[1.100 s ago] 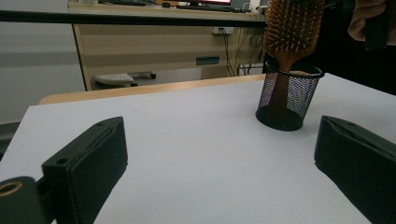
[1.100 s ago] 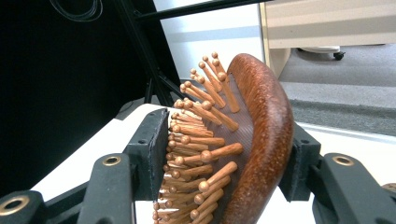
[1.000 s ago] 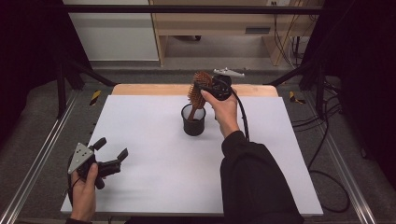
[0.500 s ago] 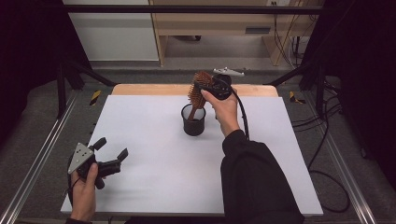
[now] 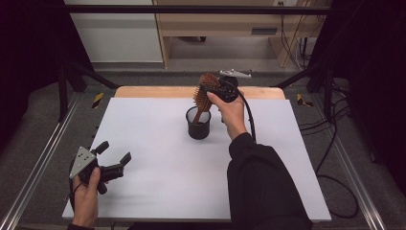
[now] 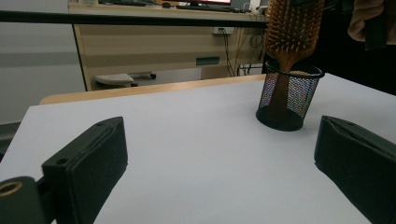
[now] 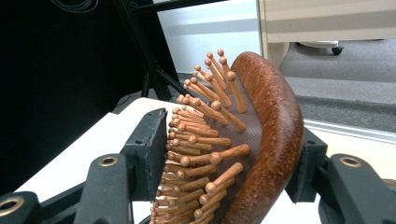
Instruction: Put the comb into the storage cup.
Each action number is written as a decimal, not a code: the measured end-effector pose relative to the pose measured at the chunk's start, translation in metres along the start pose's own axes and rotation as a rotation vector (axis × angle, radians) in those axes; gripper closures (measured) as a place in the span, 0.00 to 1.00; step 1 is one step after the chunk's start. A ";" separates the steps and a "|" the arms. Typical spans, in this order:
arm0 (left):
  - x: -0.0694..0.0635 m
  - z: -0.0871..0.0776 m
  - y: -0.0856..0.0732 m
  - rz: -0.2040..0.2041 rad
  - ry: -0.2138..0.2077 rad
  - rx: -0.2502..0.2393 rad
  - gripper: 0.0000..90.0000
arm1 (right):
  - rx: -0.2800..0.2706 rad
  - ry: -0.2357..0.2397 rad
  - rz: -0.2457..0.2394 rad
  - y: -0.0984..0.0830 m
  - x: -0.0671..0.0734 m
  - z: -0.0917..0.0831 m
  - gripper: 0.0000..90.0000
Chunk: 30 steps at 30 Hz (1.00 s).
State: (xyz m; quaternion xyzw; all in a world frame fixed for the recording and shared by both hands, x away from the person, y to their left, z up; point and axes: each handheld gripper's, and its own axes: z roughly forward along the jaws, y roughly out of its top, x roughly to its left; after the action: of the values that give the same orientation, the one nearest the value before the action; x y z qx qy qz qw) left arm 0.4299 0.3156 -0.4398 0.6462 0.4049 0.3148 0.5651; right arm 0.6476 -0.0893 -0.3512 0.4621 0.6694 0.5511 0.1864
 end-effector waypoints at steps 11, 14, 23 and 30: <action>0.000 0.000 0.000 0.000 0.000 0.000 0.03 | 0.008 -0.001 -0.002 0.000 -0.001 -0.001 0.44; 0.000 0.000 0.000 0.004 0.005 0.000 0.03 | 0.008 -0.001 0.000 0.000 -0.001 -0.001 0.44; 0.000 0.000 0.000 0.000 0.000 0.002 0.03 | 0.010 -0.002 0.001 0.000 -0.001 -0.001 0.44; 0.000 0.000 0.000 0.004 0.006 0.002 0.03 | 0.013 -0.005 -0.003 0.000 -0.002 -0.001 0.43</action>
State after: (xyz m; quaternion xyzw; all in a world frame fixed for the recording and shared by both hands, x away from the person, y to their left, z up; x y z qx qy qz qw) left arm 0.4300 0.3157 -0.4400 0.6467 0.4054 0.3175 0.5627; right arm 0.6476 -0.0914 -0.3515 0.4637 0.6730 0.5454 0.1860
